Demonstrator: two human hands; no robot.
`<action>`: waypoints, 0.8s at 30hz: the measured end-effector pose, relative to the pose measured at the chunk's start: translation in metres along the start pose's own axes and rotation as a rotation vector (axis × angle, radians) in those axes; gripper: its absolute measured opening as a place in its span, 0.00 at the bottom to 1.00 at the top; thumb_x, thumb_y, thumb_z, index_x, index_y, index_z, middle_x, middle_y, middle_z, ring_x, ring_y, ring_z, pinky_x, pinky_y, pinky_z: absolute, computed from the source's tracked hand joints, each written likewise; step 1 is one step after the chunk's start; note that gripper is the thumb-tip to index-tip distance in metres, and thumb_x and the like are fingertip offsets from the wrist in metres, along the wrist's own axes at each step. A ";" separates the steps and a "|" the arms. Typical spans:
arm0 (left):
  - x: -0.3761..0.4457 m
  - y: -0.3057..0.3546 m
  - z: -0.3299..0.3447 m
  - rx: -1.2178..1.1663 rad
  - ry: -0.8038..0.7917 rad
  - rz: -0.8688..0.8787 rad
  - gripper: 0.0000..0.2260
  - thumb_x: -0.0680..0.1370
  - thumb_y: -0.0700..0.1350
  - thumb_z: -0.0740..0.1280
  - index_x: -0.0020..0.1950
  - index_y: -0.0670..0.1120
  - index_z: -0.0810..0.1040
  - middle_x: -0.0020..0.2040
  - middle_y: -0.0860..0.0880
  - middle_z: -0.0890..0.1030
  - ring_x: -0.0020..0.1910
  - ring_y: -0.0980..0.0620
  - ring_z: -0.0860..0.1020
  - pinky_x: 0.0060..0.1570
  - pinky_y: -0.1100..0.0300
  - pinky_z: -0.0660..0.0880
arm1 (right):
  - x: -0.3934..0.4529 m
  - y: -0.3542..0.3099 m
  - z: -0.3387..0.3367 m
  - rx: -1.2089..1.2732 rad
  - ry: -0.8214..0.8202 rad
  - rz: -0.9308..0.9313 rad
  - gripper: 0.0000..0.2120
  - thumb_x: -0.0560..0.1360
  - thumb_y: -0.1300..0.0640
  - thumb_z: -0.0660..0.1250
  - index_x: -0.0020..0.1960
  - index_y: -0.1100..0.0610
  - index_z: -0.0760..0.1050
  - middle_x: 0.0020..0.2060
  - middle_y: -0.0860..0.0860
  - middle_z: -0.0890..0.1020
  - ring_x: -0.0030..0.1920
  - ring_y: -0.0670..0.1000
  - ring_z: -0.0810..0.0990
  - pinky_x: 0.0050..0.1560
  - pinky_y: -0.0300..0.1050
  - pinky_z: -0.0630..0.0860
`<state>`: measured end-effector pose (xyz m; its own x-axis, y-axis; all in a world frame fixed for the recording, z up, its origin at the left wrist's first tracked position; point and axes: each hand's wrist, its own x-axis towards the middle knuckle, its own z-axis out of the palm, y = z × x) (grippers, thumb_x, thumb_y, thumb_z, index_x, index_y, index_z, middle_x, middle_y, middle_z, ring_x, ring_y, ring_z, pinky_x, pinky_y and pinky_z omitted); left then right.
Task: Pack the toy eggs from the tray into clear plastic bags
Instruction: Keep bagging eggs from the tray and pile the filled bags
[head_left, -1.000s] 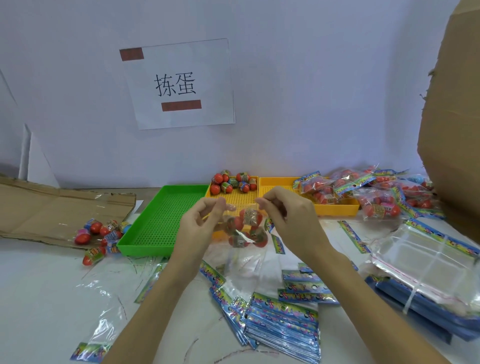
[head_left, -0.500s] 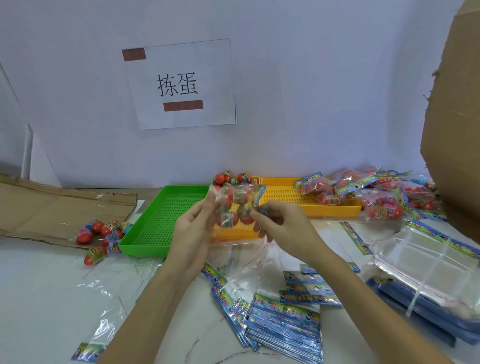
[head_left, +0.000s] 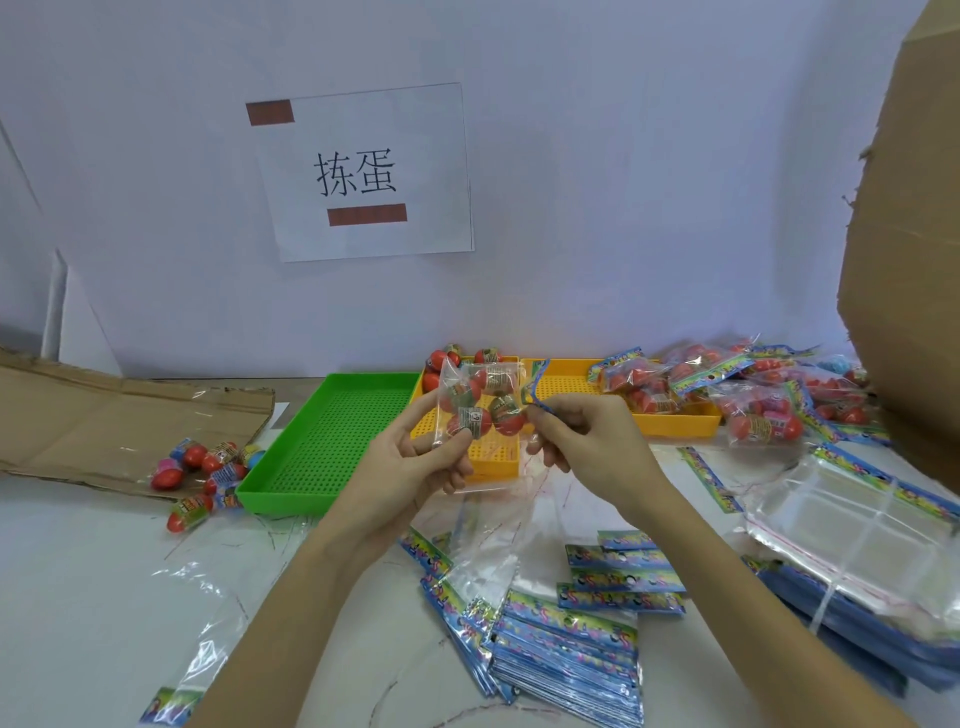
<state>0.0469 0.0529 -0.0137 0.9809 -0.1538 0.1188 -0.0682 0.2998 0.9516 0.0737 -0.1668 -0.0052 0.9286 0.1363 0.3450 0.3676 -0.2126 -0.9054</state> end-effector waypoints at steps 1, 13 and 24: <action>0.000 -0.001 0.000 -0.007 -0.001 0.002 0.29 0.69 0.43 0.79 0.68 0.57 0.77 0.36 0.40 0.82 0.32 0.51 0.80 0.33 0.62 0.77 | 0.001 0.000 -0.001 0.016 0.006 0.011 0.09 0.83 0.60 0.67 0.47 0.59 0.85 0.32 0.52 0.85 0.29 0.47 0.78 0.30 0.39 0.73; -0.006 -0.022 0.015 0.901 -0.130 0.258 0.17 0.75 0.52 0.78 0.62 0.53 0.83 0.46 0.56 0.85 0.45 0.58 0.81 0.46 0.60 0.78 | 0.014 0.008 -0.044 0.666 0.466 0.204 0.14 0.84 0.61 0.64 0.67 0.67 0.74 0.56 0.61 0.85 0.55 0.53 0.87 0.54 0.41 0.83; -0.019 -0.044 0.046 1.212 -0.516 0.445 0.19 0.83 0.57 0.69 0.74 0.58 0.78 0.63 0.61 0.81 0.68 0.62 0.70 0.71 0.63 0.61 | 0.007 0.017 -0.042 -0.477 0.344 0.110 0.10 0.80 0.67 0.68 0.53 0.57 0.86 0.50 0.53 0.87 0.40 0.49 0.84 0.41 0.40 0.80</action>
<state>0.0225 -0.0002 -0.0451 0.6764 -0.6679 0.3105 -0.7273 -0.5390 0.4249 0.0888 -0.2098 -0.0072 0.8960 -0.2159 0.3881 0.1760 -0.6299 -0.7565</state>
